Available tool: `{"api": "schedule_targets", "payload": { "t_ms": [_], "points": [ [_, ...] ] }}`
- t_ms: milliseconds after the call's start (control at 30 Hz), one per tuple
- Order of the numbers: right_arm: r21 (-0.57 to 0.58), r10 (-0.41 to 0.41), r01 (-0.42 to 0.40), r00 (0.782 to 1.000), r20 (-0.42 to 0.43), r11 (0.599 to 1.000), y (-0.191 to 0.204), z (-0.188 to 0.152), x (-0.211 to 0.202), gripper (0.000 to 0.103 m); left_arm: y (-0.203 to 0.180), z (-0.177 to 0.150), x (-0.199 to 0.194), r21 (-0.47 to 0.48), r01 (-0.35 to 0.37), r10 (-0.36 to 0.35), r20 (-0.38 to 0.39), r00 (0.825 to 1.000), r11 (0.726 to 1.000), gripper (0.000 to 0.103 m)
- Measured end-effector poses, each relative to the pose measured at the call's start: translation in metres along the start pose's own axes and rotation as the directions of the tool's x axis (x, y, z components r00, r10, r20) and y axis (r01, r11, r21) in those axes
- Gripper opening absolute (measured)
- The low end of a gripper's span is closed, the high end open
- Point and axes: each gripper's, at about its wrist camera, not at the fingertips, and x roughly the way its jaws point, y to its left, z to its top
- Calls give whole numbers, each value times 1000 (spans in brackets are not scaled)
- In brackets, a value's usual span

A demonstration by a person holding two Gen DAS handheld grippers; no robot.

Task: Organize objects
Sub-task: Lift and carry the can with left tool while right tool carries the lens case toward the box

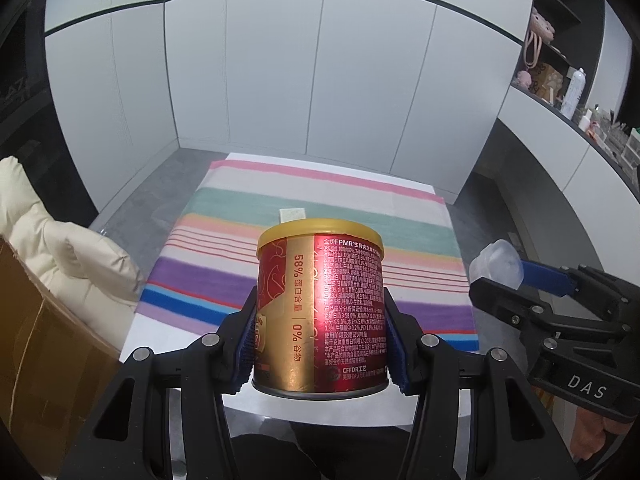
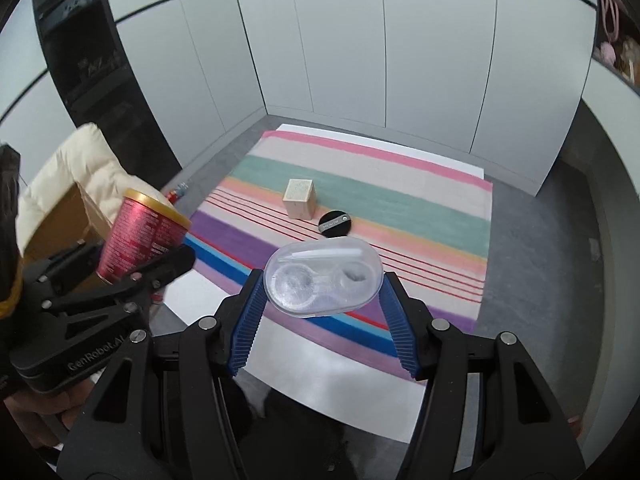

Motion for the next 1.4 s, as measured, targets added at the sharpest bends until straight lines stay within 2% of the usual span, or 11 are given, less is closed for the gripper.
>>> {"api": "schedule_targets", "payload": {
  "t_ms": [700,1400],
  "points": [
    [-89,43,-44,999,-13,995,58,17,21,61,58,-4,-14,-82,-59,62,32,998,995,54],
    [-199,135,-137,991,-25,970,143,35,42,60,141,-16,-52,-189,-159,177,85,980,969,54]
  ]
}}
